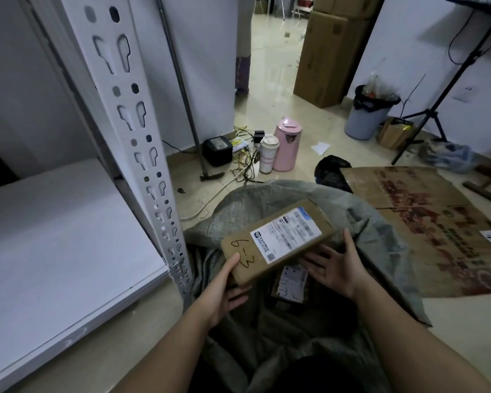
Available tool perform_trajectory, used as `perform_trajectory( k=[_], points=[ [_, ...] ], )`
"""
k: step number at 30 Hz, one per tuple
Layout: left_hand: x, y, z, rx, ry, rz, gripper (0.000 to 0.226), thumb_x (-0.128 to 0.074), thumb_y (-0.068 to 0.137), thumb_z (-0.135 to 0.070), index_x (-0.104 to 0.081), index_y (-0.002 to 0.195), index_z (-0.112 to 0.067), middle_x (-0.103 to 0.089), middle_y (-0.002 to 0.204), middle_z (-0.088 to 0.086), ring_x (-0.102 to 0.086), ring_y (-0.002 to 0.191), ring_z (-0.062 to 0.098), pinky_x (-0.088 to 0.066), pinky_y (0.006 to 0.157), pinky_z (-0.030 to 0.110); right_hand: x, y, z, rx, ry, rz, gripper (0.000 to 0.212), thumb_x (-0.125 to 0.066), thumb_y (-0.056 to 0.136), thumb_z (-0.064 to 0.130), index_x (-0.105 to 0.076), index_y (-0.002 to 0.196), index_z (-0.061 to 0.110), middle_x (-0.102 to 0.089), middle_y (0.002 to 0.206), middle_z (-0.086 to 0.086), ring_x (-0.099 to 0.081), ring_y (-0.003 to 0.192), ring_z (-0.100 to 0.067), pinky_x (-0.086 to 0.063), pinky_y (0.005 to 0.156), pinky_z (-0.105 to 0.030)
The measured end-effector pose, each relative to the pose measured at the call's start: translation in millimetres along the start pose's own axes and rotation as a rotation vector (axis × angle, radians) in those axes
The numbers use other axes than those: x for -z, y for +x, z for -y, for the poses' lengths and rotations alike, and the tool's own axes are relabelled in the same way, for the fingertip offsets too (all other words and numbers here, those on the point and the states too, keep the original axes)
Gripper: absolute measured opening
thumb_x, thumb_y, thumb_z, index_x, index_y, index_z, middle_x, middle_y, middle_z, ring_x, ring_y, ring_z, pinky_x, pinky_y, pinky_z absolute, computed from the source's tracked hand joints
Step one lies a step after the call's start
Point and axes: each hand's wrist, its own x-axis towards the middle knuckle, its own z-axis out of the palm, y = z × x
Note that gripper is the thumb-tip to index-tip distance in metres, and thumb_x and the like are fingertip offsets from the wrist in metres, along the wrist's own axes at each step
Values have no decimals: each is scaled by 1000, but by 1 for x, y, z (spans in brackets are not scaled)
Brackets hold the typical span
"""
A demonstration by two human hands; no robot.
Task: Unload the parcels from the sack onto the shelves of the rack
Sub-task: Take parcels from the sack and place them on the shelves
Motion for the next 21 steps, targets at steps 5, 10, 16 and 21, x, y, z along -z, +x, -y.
perform_trajectory(
  k=[5,10,16,21],
  points=[
    [-31,-1,11,9,79,60,62,-69,77,-41,-46,131,-22,-64,117,2,-61,110,19,-50,86,37,-40,3,-14,161,-93,126,69,-58,75,59,-54,131,19,-67,120,-10,-62,110,-29,-49,90,-42],
    [-52,-15,-8,40,259,107,99,-83,59,-50,-34,142,-27,-54,133,-4,-49,123,16,-43,97,36,-54,-2,4,226,-61,123,87,-81,64,49,-46,138,20,-68,119,-14,-66,107,-33,-57,81,-46],
    [-99,-86,-105,12,262,-43,86,-56,77,-66,-23,150,-34,-38,149,1,-43,130,25,-39,101,42,-87,-77,88,237,-143,69,66,-74,75,40,-51,132,18,-72,110,-12,-69,99,-32,-57,82,-45],
    [-153,-168,-182,48,340,4,68,-53,84,-63,-44,140,-25,-61,128,3,-57,116,21,-45,98,38,-128,-174,143,148,-211,155,64,-72,74,38,-53,131,15,-72,107,-15,-70,96,-33,-58,70,-38]
  ],
)
